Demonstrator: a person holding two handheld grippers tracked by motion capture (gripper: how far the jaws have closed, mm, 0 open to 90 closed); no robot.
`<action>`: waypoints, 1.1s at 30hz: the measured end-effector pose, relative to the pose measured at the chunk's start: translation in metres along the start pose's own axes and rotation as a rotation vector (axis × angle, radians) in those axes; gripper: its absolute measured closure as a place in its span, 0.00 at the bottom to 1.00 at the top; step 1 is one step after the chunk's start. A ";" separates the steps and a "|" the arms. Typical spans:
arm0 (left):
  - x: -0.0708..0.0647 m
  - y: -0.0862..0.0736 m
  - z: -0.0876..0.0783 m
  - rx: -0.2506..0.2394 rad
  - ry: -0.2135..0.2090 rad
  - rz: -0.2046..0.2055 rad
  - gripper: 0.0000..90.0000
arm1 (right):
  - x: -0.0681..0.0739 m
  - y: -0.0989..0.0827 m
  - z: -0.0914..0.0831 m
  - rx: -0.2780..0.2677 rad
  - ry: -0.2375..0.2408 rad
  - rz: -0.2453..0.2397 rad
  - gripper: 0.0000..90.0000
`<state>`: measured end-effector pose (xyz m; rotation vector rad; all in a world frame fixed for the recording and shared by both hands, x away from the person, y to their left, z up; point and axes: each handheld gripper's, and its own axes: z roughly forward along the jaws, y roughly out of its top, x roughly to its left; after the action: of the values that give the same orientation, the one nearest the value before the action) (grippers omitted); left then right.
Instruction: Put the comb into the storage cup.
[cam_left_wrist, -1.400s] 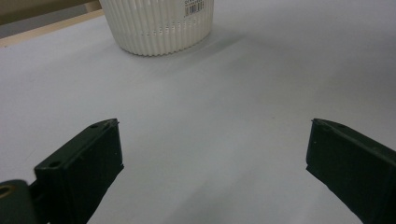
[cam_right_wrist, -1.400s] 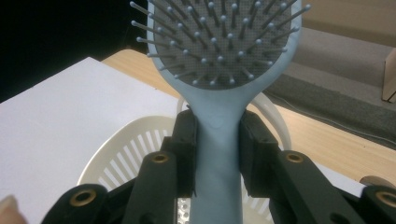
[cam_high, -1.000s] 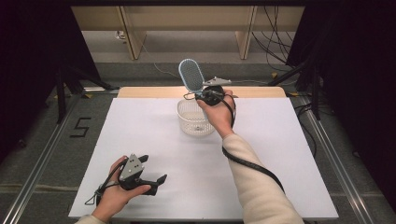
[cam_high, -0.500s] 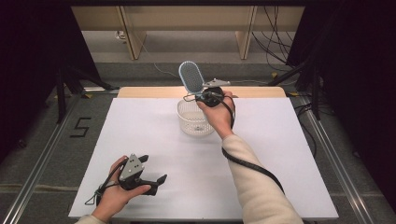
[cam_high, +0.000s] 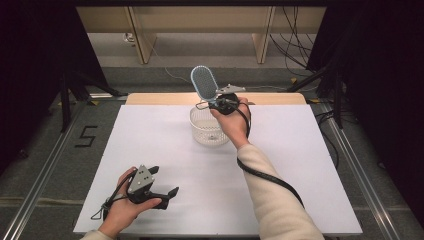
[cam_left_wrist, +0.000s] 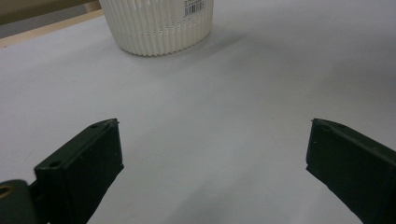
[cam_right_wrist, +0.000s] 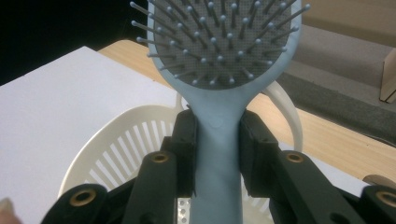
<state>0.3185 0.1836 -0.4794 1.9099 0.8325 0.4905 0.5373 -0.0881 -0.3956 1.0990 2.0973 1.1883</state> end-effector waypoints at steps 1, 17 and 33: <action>0.000 0.000 0.000 0.000 0.000 0.000 0.03 | 0.000 0.000 0.000 0.000 -0.002 -0.002 0.78; 0.000 0.000 0.000 -0.001 -0.001 0.000 0.03 | 0.001 0.000 0.002 -0.012 -0.001 -0.014 0.78; 0.000 0.000 0.000 -0.001 -0.001 0.000 0.03 | 0.005 -0.001 0.005 -0.015 0.016 -0.050 0.78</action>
<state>0.3187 0.1838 -0.4793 1.9086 0.8314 0.4899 0.5378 -0.0821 -0.3990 1.0272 2.1121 1.1908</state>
